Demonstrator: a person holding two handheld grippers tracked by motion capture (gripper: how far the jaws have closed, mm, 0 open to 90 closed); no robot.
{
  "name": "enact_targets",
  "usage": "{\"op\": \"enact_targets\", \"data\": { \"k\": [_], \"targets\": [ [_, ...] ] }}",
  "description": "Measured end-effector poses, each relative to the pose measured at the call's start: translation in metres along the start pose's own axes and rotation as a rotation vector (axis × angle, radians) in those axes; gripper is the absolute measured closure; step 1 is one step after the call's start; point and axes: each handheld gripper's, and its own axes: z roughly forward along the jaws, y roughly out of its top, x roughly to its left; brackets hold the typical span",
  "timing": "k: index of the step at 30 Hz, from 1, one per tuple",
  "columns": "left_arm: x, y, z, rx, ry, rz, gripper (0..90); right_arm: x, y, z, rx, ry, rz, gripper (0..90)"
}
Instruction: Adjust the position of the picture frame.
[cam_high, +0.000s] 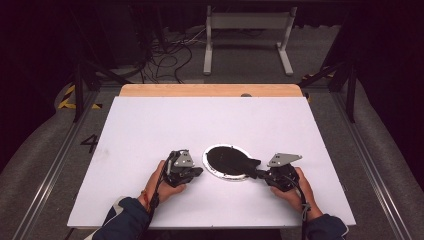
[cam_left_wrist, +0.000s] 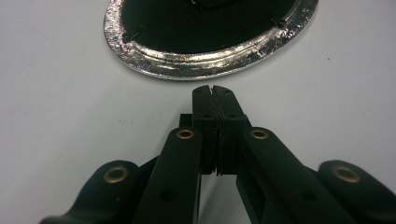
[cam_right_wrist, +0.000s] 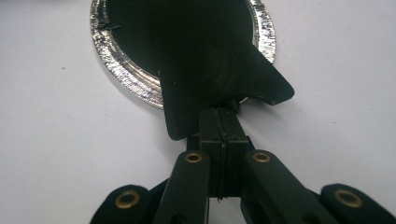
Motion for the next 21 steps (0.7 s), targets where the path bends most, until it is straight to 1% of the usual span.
{"op": "enact_targets", "data": {
  "k": [2,4,7,8,11,16,18,20,21],
  "targets": [
    [0.000,0.001,0.001,0.000,0.002,0.004,88.9,0.004,0.000,0.000,0.001,0.002,-0.007,90.0],
    [0.000,0.001,0.001,-0.001,0.004,-0.005,89.1,0.007,0.001,0.001,0.002,0.002,-0.011,90.0],
    [0.000,0.002,0.002,-0.002,0.005,-0.004,89.0,0.011,0.000,0.001,0.000,0.014,-0.010,90.0],
    [0.000,0.002,0.002,-0.004,0.003,-0.012,89.0,0.014,0.001,0.001,0.000,0.015,-0.014,90.0],
    [0.000,0.002,0.002,-0.004,0.005,-0.008,88.6,0.018,0.001,0.002,0.000,0.022,-0.023,90.0],
    [0.000,0.003,0.004,-0.004,0.006,-0.012,88.6,0.030,0.004,0.005,0.006,0.050,-0.053,90.0],
    [0.000,0.003,0.004,-0.002,0.012,0.002,88.5,0.034,0.005,0.006,0.008,0.059,-0.066,90.0],
    [0.001,0.003,0.004,-0.005,0.011,-0.001,87.2,0.036,0.006,0.006,0.009,0.058,-0.070,90.0],
    [0.001,0.003,0.004,-0.006,0.011,-0.011,87.2,0.039,0.007,0.006,0.012,0.054,-0.076,90.0]
  ]
}}
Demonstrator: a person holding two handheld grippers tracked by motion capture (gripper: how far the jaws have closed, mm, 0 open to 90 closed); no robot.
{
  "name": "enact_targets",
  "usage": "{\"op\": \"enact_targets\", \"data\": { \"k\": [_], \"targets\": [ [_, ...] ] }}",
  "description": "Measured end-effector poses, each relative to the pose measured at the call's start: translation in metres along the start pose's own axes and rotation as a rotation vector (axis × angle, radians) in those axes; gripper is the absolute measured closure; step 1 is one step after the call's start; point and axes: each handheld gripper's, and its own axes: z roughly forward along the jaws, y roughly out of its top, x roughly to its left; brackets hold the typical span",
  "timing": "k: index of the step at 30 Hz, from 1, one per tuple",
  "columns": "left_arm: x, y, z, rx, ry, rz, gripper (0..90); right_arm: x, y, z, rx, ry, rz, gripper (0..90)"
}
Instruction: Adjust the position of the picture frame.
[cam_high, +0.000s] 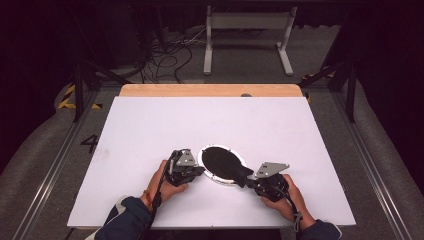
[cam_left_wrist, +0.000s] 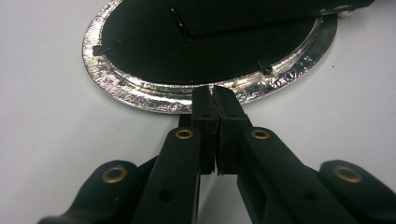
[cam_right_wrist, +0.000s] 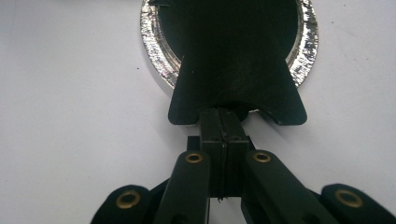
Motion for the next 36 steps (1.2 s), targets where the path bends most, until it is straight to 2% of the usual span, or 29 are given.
{"op": "enact_targets", "data": {
  "k": [5,11,17,19,20,22,25,27,30,33,36],
  "targets": [
    [0.004,0.002,0.002,-0.003,0.028,-0.015,85.9,0.004,0.001,0.002,-0.004,0.025,0.009,90.0],
    [0.009,0.005,0.005,-0.006,0.040,-0.032,87.1,0.012,0.004,0.004,-0.004,0.020,0.007,90.0],
    [0.007,0.006,0.002,-0.003,0.047,-0.005,87.3,0.016,0.004,0.005,-0.012,0.021,-0.009,90.0],
    [0.006,0.006,-0.002,-0.017,0.046,0.000,87.7,0.016,0.004,0.003,-0.020,0.011,-0.015,88.3],
    [0.005,0.006,-0.005,-0.023,0.045,0.004,88.1,0.014,0.005,-0.001,-0.032,0.000,-0.023,88.1],
    [0.003,0.006,-0.009,-0.019,0.036,0.018,88.1,0.007,0.007,-0.013,-0.088,-0.020,0.001,89.3],
    [-0.007,0.006,-0.014,-0.006,0.019,0.041,88.4,-0.004,0.003,-0.022,-0.113,-0.076,0.031,90.0],
    [-0.013,0.006,-0.015,0.008,0.007,0.060,88.4,-0.013,-0.002,-0.021,-0.093,-0.111,0.051,90.0],
    [-0.020,0.007,-0.016,0.028,-0.010,0.081,87.9,-0.021,-0.006,-0.017,-0.078,-0.124,0.079,90.0],
    [-0.025,0.008,-0.012,0.040,-0.017,0.097,87.9,-0.024,-0.006,-0.011,-0.063,-0.126,0.088,90.0],
    [-0.025,0.008,-0.007,0.054,-0.011,0.105,87.5,-0.022,-0.005,-0.006,-0.049,-0.116,0.075,90.0]
  ]
}}
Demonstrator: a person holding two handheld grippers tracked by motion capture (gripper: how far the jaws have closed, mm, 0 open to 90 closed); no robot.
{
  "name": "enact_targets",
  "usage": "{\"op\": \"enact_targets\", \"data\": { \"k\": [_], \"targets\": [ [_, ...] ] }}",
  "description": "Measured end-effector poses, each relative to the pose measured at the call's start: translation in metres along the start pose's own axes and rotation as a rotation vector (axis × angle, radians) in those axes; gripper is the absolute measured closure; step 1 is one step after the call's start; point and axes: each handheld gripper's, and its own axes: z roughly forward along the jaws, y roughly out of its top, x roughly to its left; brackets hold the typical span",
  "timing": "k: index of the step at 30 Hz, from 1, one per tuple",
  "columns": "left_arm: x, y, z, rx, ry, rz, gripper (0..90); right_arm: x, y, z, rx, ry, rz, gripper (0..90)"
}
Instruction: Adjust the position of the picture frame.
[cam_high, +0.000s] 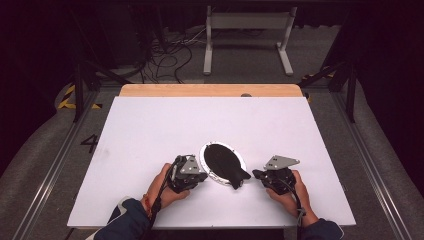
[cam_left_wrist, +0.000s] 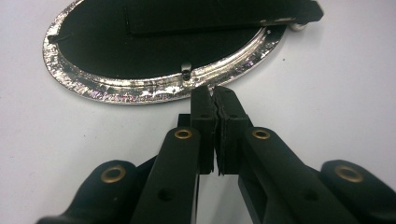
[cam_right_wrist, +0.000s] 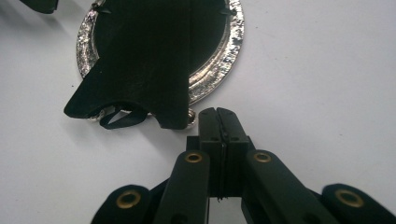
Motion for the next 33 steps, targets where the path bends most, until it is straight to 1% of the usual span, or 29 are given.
{"op": "enact_targets", "data": {
  "k": [4,5,7,8,10,12,13,14,15,17,18,20,21,23,25,26,30,32,33],
  "targets": [
    [0.000,0.001,0.007,0.020,0.002,-0.004,87.2,0.003,0.002,0.003,0.007,0.007,-0.012,90.0],
    [0.000,0.002,0.009,0.016,0.008,0.004,87.1,0.003,0.003,0.006,0.012,0.010,-0.015,90.0],
    [0.000,0.003,0.009,0.020,0.009,0.006,86.9,0.003,0.003,0.007,0.014,0.013,-0.016,90.0],
    [0.000,0.004,0.010,0.014,0.014,0.005,86.7,0.003,0.003,0.008,0.020,0.012,-0.020,90.0],
    [0.001,0.004,0.011,0.013,0.012,0.000,86.4,0.001,0.003,0.008,0.018,0.025,-0.015,90.0],
    [0.002,0.004,0.012,0.012,0.020,0.001,86.4,0.002,0.003,0.008,0.017,0.031,-0.017,90.0],
    [0.003,0.004,0.012,0.010,0.025,-0.001,86.4,0.002,0.003,0.008,0.016,0.041,-0.018,90.0],
    [0.004,0.004,0.012,0.014,0.027,0.001,88.6,0.005,0.003,0.008,0.016,0.052,-0.029,90.0],
    [0.004,0.004,0.012,0.012,0.030,-0.002,88.7,0.006,0.003,0.008,0.018,0.049,-0.033,90.0],
    [0.006,0.004,0.010,0.016,0.040,-0.002,88.3,0.008,0.003,0.008,0.018,0.066,-0.035,90.0],
    [0.006,0.003,0.010,0.017,0.045,-0.008,87.8,0.009,0.003,0.009,0.017,0.075,-0.035,90.0],
    [0.008,0.003,0.010,0.014,0.049,-0.019,87.5,0.013,0.004,0.009,0.018,0.080,-0.043,90.0],
    [0.010,0.002,0.009,0.015,0.050,-0.019,87.4,0.015,0.004,0.009,0.019,0.085,-0.046,90.0],
    [0.011,0.001,0.009,0.010,0.058,-0.040,86.8,0.018,0.004,0.009,0.020,0.095,-0.054,90.0],
    [0.014,0.001,0.009,0.013,0.062,-0.034,86.1,0.021,0.005,0.009,0.022,0.096,-0.057,90.0],
    [0.014,0.001,0.009,0.006,0.068,-0.045,86.2,0.022,0.005,0.010,0.023,0.098,-0.059,90.0],
    [0.019,0.001,0.010,0.004,0.080,-0.055,87.0,0.029,0.007,0.011,0.024,0.111,-0.066,90.0],
    [0.022,0.001,0.010,0.003,0.087,-0.059,87.7,0.031,0.007,0.011,0.022,0.114,-0.066,90.0],
    [0.023,0.001,0.010,0.004,0.090,-0.065,87.7,0.033,0.008,0.012,0.021,0.126,-0.064,90.0]
  ]
}}
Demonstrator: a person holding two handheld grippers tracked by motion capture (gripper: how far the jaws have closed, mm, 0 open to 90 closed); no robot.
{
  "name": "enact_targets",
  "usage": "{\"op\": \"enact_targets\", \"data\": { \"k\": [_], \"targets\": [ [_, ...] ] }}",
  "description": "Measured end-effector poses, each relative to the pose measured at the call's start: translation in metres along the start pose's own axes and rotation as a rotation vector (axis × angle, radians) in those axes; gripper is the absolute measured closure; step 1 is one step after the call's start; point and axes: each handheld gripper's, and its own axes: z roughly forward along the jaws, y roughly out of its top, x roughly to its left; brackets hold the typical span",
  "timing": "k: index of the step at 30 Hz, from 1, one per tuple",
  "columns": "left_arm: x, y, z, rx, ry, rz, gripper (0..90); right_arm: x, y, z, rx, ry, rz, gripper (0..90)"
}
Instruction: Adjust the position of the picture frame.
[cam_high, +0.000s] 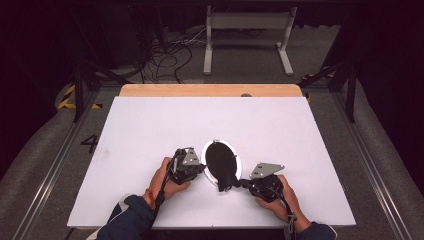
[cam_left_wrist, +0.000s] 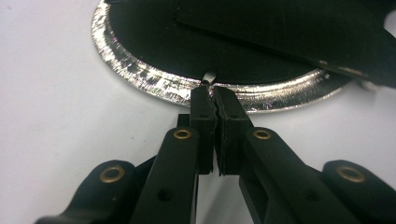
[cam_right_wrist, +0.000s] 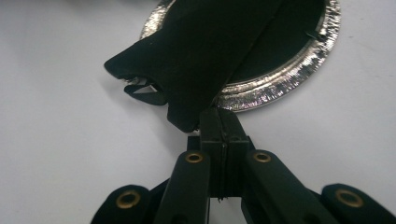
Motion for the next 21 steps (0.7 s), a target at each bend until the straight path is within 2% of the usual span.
{"op": "enact_targets", "data": {
  "k": [2,9,15,16,17,19,21],
  "targets": [
    [0.002,0.000,0.001,-0.003,0.008,-0.007,88.7,0.004,0.001,0.002,-0.002,0.027,0.004,90.0],
    [0.002,-0.002,-0.001,0.000,0.013,-0.007,89.5,0.013,0.005,0.005,0.004,0.034,-0.012,90.0],
    [-0.004,-0.005,-0.006,0.016,-0.017,0.020,85.4,0.015,0.004,0.005,-0.002,0.016,-0.046,90.0],
    [-0.004,-0.005,-0.007,0.021,-0.030,0.037,85.1,0.015,0.004,0.005,-0.002,0.016,-0.049,90.0],
    [-0.007,-0.006,-0.008,0.024,-0.045,0.031,84.7,0.015,0.004,0.005,-0.003,0.014,-0.053,90.0],
    [-0.011,-0.006,-0.009,0.027,-0.074,0.049,83.3,0.016,0.004,0.005,-0.003,0.012,-0.053,90.0],
    [-0.015,-0.006,-0.009,0.029,-0.061,0.063,82.9,0.017,0.004,0.005,-0.001,0.008,-0.054,90.0]
  ]
}}
